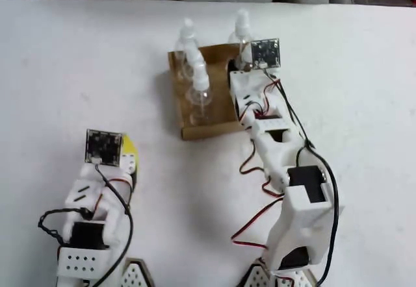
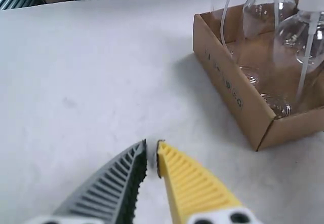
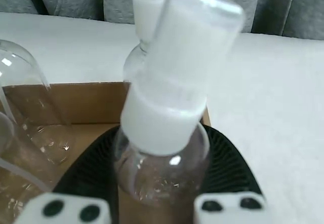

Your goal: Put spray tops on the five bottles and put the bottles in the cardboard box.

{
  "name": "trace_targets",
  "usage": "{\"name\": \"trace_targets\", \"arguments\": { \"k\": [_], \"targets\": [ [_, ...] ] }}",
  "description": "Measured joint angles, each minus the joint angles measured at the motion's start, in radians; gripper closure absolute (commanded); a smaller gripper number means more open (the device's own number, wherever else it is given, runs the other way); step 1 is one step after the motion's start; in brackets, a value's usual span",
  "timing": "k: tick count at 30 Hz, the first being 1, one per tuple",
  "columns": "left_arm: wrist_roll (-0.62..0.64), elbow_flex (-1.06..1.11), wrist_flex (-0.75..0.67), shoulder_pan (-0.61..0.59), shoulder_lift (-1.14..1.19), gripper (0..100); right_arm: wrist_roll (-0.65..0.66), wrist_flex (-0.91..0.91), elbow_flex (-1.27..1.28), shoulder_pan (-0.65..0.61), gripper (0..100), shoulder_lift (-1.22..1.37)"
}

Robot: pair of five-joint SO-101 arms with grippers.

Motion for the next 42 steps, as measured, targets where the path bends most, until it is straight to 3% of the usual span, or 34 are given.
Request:
{"name": "trace_targets", "arguments": {
  "k": [5,39,42],
  "targets": [
    [0.000,0.000,0.000,0.000,0.000,94,0.000,0.000,0.000,-0.006,83.3,0.000],
    [0.000,0.000,0.000,0.000,0.000,94,0.000,0.005,0.094,-0.009,82.7,-0.080],
    [0.000,0.000,0.000,0.000,0.000,94,0.000,0.005,0.094,-0.009,77.7,-0.080]
  ]
}}
